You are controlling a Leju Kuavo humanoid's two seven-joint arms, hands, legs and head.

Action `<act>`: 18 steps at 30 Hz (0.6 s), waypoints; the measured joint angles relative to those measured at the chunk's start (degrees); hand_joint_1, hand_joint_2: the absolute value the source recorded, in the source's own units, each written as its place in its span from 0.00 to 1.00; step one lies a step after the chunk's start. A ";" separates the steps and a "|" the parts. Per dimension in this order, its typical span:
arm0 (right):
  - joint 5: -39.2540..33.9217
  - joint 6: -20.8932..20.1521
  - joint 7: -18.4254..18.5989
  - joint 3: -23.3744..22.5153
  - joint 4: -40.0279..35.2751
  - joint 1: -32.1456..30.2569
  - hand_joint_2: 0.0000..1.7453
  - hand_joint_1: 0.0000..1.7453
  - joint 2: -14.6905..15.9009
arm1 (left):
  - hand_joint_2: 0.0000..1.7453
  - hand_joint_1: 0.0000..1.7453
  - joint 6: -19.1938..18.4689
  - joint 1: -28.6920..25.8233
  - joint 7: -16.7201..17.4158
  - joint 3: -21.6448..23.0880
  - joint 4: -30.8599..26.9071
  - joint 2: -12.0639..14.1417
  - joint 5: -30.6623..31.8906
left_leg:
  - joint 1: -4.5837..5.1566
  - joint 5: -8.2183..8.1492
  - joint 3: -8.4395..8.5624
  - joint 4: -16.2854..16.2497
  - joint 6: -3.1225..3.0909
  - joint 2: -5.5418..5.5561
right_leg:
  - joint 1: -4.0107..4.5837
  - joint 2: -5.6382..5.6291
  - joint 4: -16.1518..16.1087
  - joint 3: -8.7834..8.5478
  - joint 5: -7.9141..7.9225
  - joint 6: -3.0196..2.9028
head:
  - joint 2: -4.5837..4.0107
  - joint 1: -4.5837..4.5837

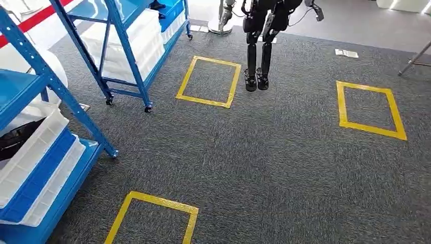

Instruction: Take the parts from the cabinet and place them on the table.

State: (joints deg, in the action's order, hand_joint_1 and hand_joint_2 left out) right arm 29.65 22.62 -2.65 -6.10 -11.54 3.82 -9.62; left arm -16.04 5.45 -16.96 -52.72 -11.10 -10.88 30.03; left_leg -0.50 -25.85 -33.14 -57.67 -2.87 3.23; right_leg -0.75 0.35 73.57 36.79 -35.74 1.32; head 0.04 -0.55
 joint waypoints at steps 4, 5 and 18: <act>1.19 0.04 0.26 0.90 0.09 0.13 0.00 0.00 0.31 | 0.00 0.00 -0.02 0.17 -0.02 0.00 0.00 -0.11 0.00 | 0.14 0.07 -0.11 -0.41 1.11 2.63 | -0.63 -3.59 -15.22 -6.81 6.00 1.27 | 0.00 -0.04; 1.23 0.15 0.26 1.05 0.11 0.11 0.00 0.00 0.31 | 0.00 0.00 -0.02 0.29 -0.02 0.00 0.00 -0.09 0.00 | 0.16 0.04 -0.29 -0.56 1.33 3.04 | -0.46 -3.14 -15.63 -6.68 6.41 0.67 | 0.00 -0.09; -0.02 0.39 -0.08 1.88 0.22 -0.11 0.00 0.00 0.31 | 0.00 0.00 0.00 0.23 0.09 0.22 0.00 -0.07 0.55 | 0.16 -1.91 -1.83 -5.77 1.83 -4.90 | 0.61 4.79 -15.77 -6.96 6.82 -2.08 | 0.00 0.83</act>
State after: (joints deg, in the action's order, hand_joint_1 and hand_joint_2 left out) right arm 29.64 23.02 -2.73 -4.22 -11.32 3.70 -9.31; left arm -16.04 5.68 -16.87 -52.50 -11.10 -10.95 30.58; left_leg -0.34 -27.77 -34.97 -63.44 -1.04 -1.67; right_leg -0.14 5.14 57.79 29.84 -28.92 -0.76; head 0.04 0.28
